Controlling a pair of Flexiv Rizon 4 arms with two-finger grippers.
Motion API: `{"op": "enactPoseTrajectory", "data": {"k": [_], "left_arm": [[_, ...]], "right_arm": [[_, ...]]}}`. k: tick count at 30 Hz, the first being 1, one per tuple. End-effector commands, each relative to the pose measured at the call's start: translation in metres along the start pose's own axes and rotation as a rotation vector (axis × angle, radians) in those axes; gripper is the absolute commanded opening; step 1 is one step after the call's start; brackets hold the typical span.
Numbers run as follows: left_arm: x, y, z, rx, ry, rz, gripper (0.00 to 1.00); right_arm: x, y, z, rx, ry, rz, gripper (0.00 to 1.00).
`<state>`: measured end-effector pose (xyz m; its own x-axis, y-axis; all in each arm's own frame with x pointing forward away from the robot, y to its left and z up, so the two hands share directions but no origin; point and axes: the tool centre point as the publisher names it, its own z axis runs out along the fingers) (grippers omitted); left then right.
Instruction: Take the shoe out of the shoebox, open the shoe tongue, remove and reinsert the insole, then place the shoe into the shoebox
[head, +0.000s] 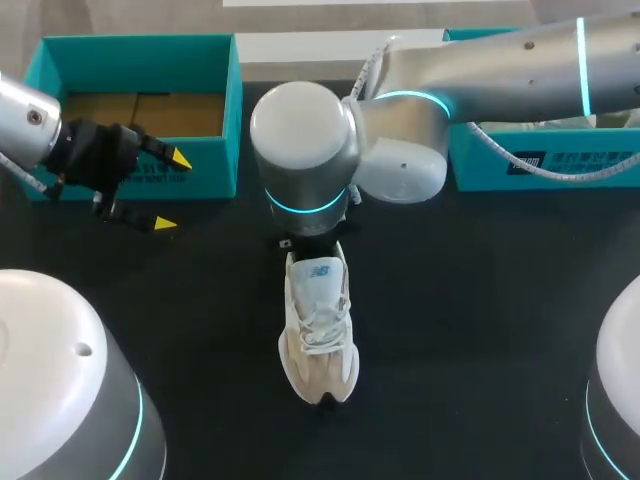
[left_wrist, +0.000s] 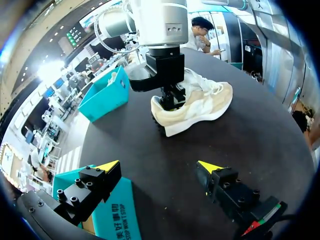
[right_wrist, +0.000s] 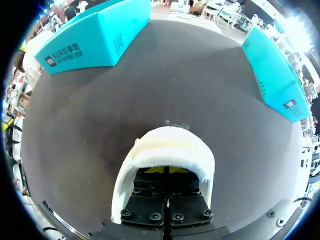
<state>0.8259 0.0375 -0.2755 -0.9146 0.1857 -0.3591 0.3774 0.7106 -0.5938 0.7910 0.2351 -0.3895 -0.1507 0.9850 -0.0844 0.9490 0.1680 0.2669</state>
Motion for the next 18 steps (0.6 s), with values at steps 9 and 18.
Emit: {"op": "enactPoseTrajectory", "data": {"k": [9,18], "left_arm": [[0.000,0.000,0.000,-0.003,0.002,0.000,1.00],[0.000,0.000,0.000,-0.003,0.002,0.000,1.00]], "right_arm": [[0.012,-0.006,0.008,0.048,-0.007,-0.015,0.00],[0.003,-0.015,-0.017,0.137,-0.004,-0.008,0.00]]}}
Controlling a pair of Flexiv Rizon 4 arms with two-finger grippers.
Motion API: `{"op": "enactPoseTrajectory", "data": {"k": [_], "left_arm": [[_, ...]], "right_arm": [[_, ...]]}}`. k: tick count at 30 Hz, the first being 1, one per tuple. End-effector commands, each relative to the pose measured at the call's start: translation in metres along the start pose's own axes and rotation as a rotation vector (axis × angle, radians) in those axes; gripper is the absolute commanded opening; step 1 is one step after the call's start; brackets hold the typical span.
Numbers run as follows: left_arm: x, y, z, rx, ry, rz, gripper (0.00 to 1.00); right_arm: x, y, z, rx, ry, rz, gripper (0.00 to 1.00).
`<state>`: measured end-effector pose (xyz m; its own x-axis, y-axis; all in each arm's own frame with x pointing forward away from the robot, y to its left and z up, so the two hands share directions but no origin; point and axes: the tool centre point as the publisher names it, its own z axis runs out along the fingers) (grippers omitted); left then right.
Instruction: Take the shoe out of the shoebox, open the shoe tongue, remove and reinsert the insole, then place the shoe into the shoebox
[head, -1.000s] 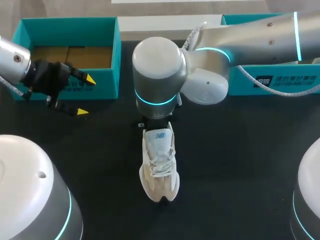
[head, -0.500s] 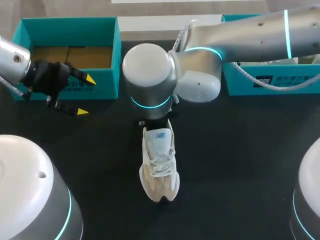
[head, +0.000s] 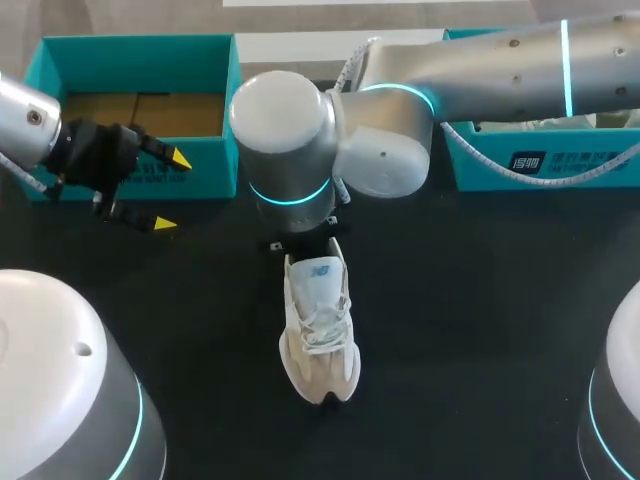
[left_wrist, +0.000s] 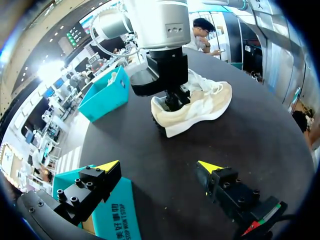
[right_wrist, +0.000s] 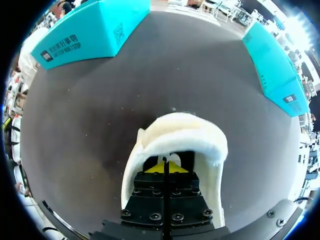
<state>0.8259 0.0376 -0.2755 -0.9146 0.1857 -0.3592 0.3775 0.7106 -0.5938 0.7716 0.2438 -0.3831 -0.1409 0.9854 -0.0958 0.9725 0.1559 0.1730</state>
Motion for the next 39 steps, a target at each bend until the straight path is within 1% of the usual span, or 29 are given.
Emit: {"op": "enactPoseTrajectory", "data": {"k": [1,5,9,11,14,18,22,23,26,29,32,34,35,36,37,38,39], "left_arm": [[0.000,0.000,0.000,-0.003,0.002,0.000,1.00],[0.000,0.000,0.000,-0.003,0.002,0.000,1.00],[0.000,0.000,0.000,-0.003,0.002,0.000,1.00],[0.000,0.000,0.000,-0.003,0.002,0.000,1.00],[0.000,0.000,0.000,-0.003,0.002,0.000,1.00],[0.000,0.000,0.000,-0.003,0.002,0.000,1.00],[0.000,0.000,0.000,-0.003,0.002,0.000,1.00],[0.000,0.000,0.000,-0.003,0.002,0.000,1.00],[0.000,0.000,0.000,-0.003,0.002,0.000,1.00],[0.000,0.000,0.000,-0.003,0.002,0.000,1.00],[0.000,0.000,0.000,-0.003,0.002,0.000,1.00],[0.000,0.000,0.000,-0.003,0.002,0.000,1.00],[0.000,0.000,0.000,-0.003,0.002,0.000,1.00],[0.000,0.000,0.000,-0.003,0.002,0.000,1.00],[0.000,0.000,0.000,-0.003,0.002,0.000,1.00],[0.000,0.000,0.000,-0.003,0.002,0.000,1.00],[0.000,0.000,0.000,-0.003,0.002,0.000,1.00]], "right_arm": [[-0.008,-0.002,-0.003,0.039,0.004,-0.014,0.00],[-0.009,-0.007,0.009,0.071,0.005,-0.022,0.00],[-0.007,-0.010,0.022,0.101,0.028,-0.029,0.00],[-0.006,-0.012,0.026,0.132,0.031,-0.040,0.00],[-0.007,-0.016,0.026,0.151,0.034,-0.037,0.00],[-0.009,-0.020,0.006,0.176,0.033,-0.029,0.00],[-0.012,-0.023,-0.026,0.206,0.022,-0.021,0.00],[-0.012,-0.025,-0.034,0.225,0.028,-0.014,0.00],[-0.012,-0.029,-0.049,0.277,0.049,-0.001,0.00],[-0.008,-0.032,-0.061,0.329,0.058,-0.001,0.00],[-0.006,-0.039,-0.063,0.377,0.082,0.022,0.00],[-0.005,-0.043,-0.062,0.382,0.068,0.029,0.00],[-0.004,-0.045,-0.061,0.384,0.096,0.043,0.13],[-0.003,-0.047,-0.058,0.401,0.094,0.041,0.44],[-0.003,-0.049,-0.056,0.394,0.095,0.053,1.00],[-0.002,-0.050,-0.055,0.392,0.117,0.060,1.00],[-0.002,-0.052,-0.054,0.401,0.115,0.060,1.00]]}}
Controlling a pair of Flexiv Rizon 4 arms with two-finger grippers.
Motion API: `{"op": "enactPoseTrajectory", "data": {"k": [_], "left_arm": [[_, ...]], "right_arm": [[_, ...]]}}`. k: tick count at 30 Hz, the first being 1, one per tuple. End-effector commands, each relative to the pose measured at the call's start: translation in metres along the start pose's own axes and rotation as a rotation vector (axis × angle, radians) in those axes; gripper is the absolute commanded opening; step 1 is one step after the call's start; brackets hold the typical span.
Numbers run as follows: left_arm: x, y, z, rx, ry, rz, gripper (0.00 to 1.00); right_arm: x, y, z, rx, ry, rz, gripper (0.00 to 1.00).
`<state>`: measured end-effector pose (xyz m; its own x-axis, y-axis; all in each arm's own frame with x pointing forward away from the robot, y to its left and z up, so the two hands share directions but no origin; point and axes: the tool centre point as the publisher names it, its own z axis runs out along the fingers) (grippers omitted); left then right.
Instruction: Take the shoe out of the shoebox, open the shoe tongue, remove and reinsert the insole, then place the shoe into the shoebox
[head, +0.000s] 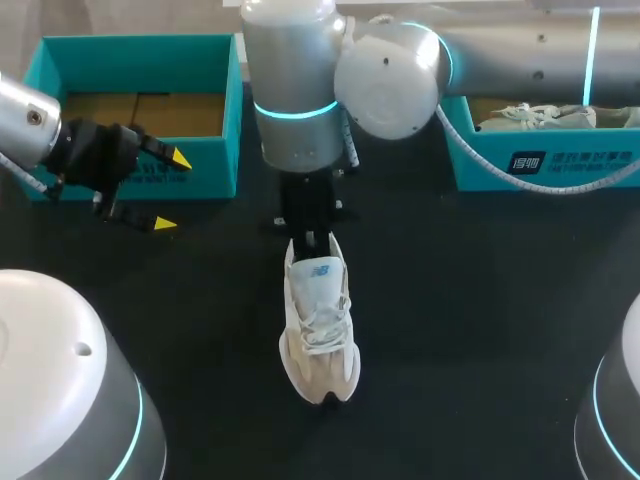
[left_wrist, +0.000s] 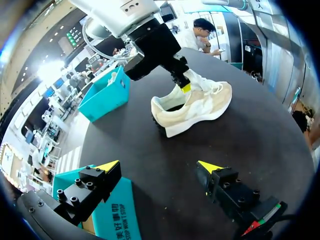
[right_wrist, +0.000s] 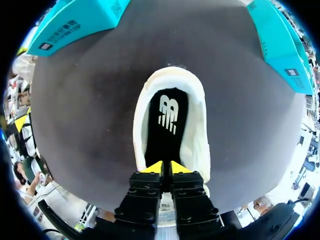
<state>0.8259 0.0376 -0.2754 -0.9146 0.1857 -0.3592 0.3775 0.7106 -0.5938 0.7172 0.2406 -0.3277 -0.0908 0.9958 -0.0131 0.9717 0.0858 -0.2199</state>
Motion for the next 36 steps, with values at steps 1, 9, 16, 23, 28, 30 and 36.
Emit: {"op": "enactPoseTrajectory", "data": {"k": [1,9,16,23,28,30,36], "left_arm": [[0.000,0.000,0.000,-0.003,0.002,0.000,1.00],[0.000,0.000,0.000,-0.003,0.002,0.000,1.00],[0.000,0.000,0.000,-0.003,0.002,0.000,1.00],[0.000,0.000,0.000,-0.003,0.002,0.000,1.00],[0.000,0.000,0.000,-0.003,0.002,0.000,1.00],[0.000,0.000,0.000,-0.003,0.002,0.000,1.00],[0.000,0.000,0.000,-0.003,0.002,0.000,1.00]], "right_arm": [[-0.003,-0.004,0.014,-0.001,0.034,0.007,1.00],[-0.006,-0.005,0.018,-0.006,0.058,0.003,1.00],[-0.004,-0.002,0.016,-0.028,0.066,-0.016,1.00],[-0.005,0.003,0.008,-0.047,0.045,-0.025,1.00],[-0.005,-0.001,0.011,-0.032,0.052,-0.023,1.00],[-0.005,-0.004,0.008,-0.034,0.052,-0.021,1.00],[-0.010,-0.020,-0.008,-0.073,0.034,0.003,1.00]]}}
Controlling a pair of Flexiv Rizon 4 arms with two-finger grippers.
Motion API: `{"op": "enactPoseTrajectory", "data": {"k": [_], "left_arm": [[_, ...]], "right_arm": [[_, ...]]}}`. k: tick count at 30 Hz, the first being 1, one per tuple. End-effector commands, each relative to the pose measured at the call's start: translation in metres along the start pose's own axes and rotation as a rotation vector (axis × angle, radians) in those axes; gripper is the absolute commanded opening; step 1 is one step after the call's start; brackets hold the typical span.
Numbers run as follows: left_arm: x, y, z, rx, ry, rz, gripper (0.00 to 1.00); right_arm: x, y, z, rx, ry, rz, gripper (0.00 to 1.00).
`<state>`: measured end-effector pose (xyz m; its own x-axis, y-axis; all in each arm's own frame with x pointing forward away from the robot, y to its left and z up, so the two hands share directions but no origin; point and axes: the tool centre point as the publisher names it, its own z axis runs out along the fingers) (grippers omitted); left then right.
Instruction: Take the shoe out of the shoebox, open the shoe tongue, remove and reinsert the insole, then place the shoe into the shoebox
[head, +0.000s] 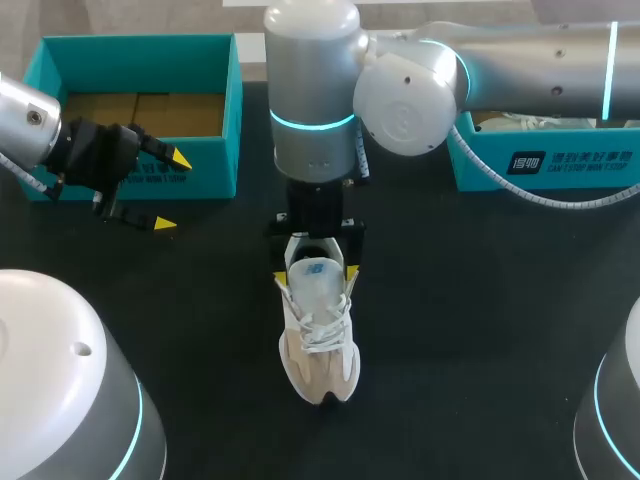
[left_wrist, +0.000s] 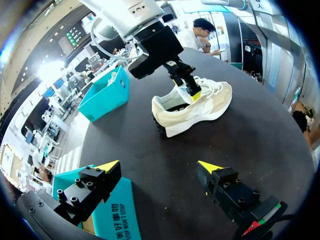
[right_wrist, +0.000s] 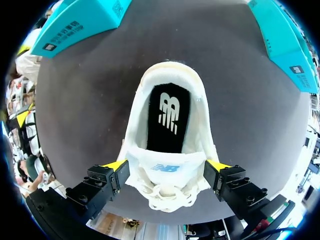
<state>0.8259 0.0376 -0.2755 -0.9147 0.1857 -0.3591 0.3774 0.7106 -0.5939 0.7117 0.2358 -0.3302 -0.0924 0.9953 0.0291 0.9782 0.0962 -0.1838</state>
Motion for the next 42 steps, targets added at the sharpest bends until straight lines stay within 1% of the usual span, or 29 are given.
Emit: {"op": "enactPoseTrajectory", "data": {"k": [1,4,5,6,7,8,9,10,13,17,20,22,23,26,27,29,32,34,35,37,38,39,40,41,42], "left_arm": [[0.000,0.000,0.000,-0.003,0.002,0.000,1.00],[0.000,0.000,0.000,-0.003,0.002,0.000,1.00],[0.000,0.000,0.000,-0.003,0.002,0.000,1.00],[0.000,0.000,0.000,-0.003,0.002,0.000,1.00],[0.000,0.000,0.000,-0.003,0.002,0.000,1.00],[0.000,0.000,0.000,-0.003,0.002,0.000,1.00],[0.000,0.000,0.000,-0.003,0.002,0.000,1.00],[0.000,0.000,0.000,-0.003,0.002,0.000,1.00],[0.000,0.000,0.000,-0.003,0.002,0.000,1.00],[0.000,0.000,0.000,-0.003,0.002,0.000,1.00],[0.000,0.000,0.000,-0.003,0.002,0.000,1.00],[0.000,0.000,0.000,-0.003,0.002,0.000,1.00],[0.000,0.000,0.000,-0.003,0.002,0.000,1.00],[0.000,0.000,0.000,-0.003,0.002,0.000,1.00],[0.000,0.000,0.000,-0.003,0.002,0.000,1.00],[0.000,0.000,0.000,-0.003,0.002,0.000,1.00],[0.000,0.000,0.000,-0.003,0.002,0.000,1.00],[0.000,0.000,0.000,-0.003,0.002,0.000,1.00],[0.000,0.000,0.000,-0.003,0.002,0.000,1.00],[0.000,0.000,0.000,-0.003,0.002,0.000,1.00],[0.000,0.000,0.000,-0.003,0.002,0.000,1.00],[0.000,0.000,0.000,-0.003,0.002,0.000,1.00],[0.000,0.000,0.000,-0.003,0.002,0.000,1.00],[0.000,0.000,0.000,-0.003,0.002,0.000,1.00],[0.000,0.000,0.000,-0.003,0.002,0.000,1.00]], "right_arm": [[-0.008,-0.017,-0.014,-0.035,-0.015,0.012,1.00],[-0.009,-0.025,-0.020,-0.050,-0.017,0.014,1.00],[-0.009,-0.027,-0.022,-0.052,-0.017,0.014,0.98],[-0.009,-0.030,-0.022,-0.057,-0.017,0.015,0.55],[-0.010,-0.032,-0.024,-0.052,-0.020,0.013,0.42],[-0.010,-0.034,-0.022,-0.053,-0.020,0.014,0.36],[-0.010,-0.035,-0.021,-0.053,-0.019,0.015,0.33],[-0.010,-0.035,-0.021,-0.053,-0.019,0.016,0.25],[-0.009,-0.035,-0.018,-0.056,-0.017,0.012,0.26],[-0.007,-0.026,-0.011,-0.065,0.000,-0.011,0.24],[-0.007,-0.016,-0.002,-0.065,0.017,-0.028,0.25],[-0.006,-0.010,0.003,-0.073,0.023,-0.038,0.29],[-0.006,-0.008,0.006,-0.058,0.031,-0.049,0.29],[-0.006,-0.004,0.012,-0.048,0.035,-0.057,0.29],[-0.006,-0.004,0.012,-0.059,0.032,-0.057,0.28],[-0.006,-0.004,0.004,-0.068,0.023,-0.062,0.28],[-0.009,-0.003,-0.009,-0.107,0.005,-0.095,0.31],[-0.011,0.001,-0.020,-0.169,0.001,-0.171,0.35],[-0.011,0.005,-0.025,-0.211,-0.004,-0.248,0.37],[-0.008,0.014,-0.035,-0.300,0.037,-0.387,0.37],[-0.008,0.018,-0.039,-0.325,0.024,-0.460,0.38],[-0.008,0.022,-0.043,-0.301,-0.033,-0.558,0.40],[-0.008,0.027,-0.046,-0.293,-0.070,-0.640,0.42],[-0.008,0.031,-0.051,-0.321,-0.082,-0.697,0.44],[-0.010,0.035,-0.056,-0.318,-0.109,-0.752,0.43]]}}
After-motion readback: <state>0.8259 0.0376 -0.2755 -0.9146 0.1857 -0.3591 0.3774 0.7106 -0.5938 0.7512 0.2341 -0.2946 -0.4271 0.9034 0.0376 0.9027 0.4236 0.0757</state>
